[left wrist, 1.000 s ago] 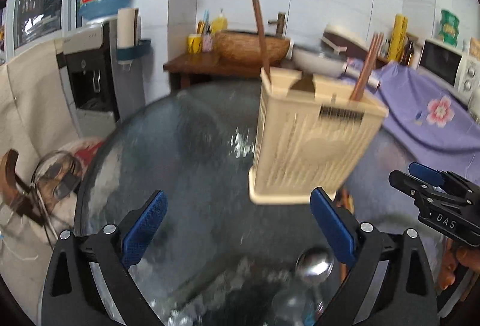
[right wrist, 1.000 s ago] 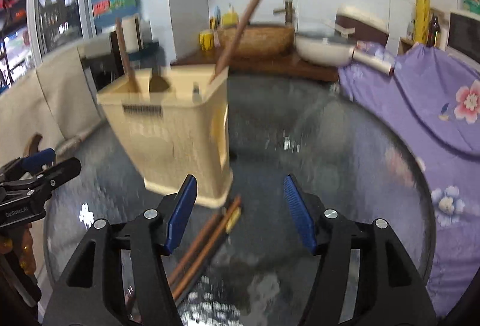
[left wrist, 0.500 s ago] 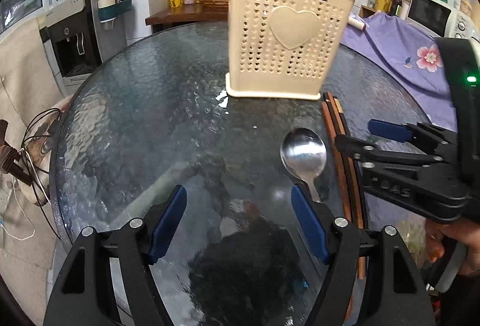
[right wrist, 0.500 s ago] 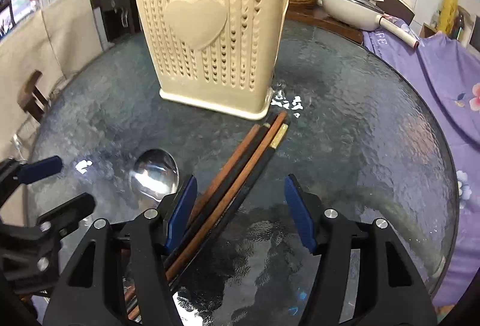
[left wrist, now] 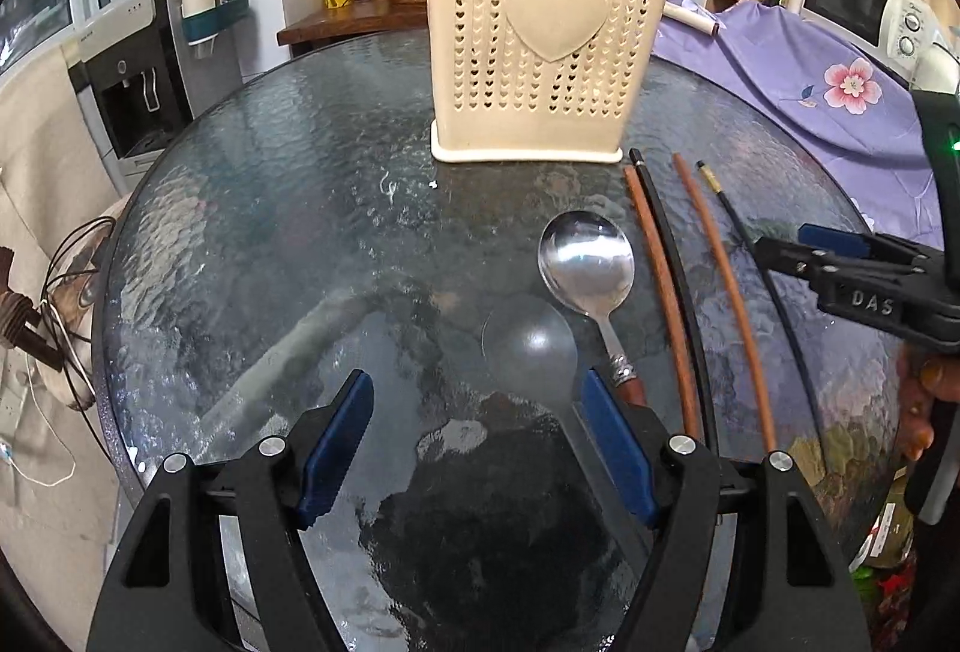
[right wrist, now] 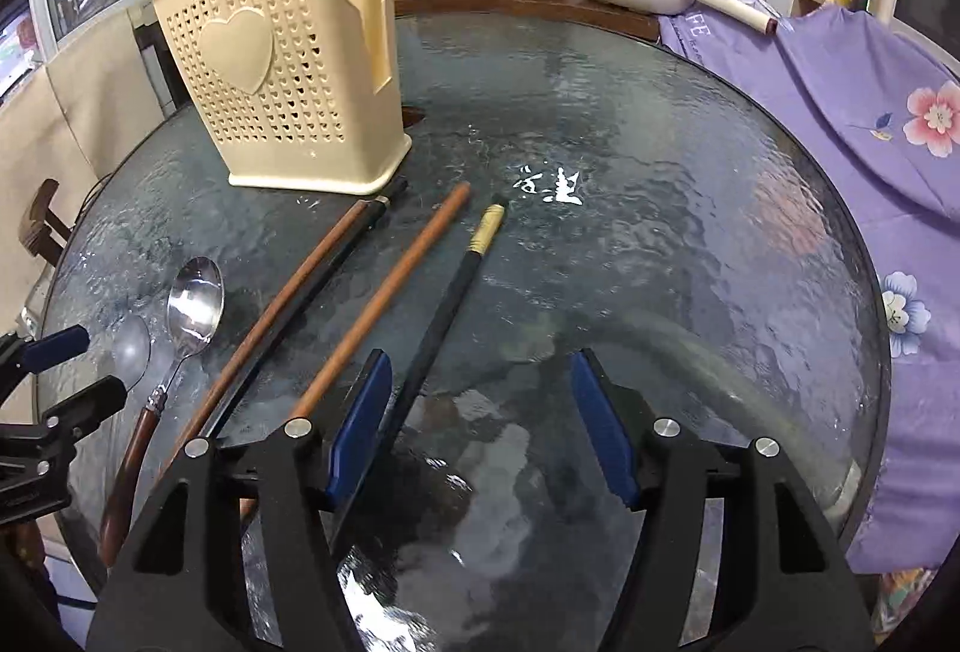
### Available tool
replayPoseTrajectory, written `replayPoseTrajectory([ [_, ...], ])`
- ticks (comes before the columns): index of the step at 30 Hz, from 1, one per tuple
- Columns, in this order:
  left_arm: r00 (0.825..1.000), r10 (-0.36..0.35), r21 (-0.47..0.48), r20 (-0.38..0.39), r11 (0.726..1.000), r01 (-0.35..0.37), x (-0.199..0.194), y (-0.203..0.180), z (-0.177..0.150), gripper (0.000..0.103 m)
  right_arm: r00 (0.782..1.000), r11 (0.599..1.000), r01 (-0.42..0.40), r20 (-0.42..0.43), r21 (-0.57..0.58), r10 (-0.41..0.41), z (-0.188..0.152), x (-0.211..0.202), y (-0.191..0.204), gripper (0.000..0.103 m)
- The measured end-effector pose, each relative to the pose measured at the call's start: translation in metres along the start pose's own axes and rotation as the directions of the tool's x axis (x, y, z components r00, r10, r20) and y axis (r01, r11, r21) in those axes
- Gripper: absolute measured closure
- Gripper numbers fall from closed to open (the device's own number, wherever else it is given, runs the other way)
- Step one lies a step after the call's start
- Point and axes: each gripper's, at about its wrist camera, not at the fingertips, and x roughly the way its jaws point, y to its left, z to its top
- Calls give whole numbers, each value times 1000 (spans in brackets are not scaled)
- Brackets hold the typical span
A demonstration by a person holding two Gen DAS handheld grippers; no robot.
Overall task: Organize utensils
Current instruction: 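Move the left tool toward the steel spoon while the right tool approaches the chopsticks, then close the left tool on the steel spoon while the right tool grips the gold-tipped black chopstick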
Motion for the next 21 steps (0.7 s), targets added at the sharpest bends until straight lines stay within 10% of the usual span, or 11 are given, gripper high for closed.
replayPoseTrajectory([
  [21,999,35,32,-38,999,-34,10,-17,9,48,998,998,47,-37,33,-46,5,15,5,48],
])
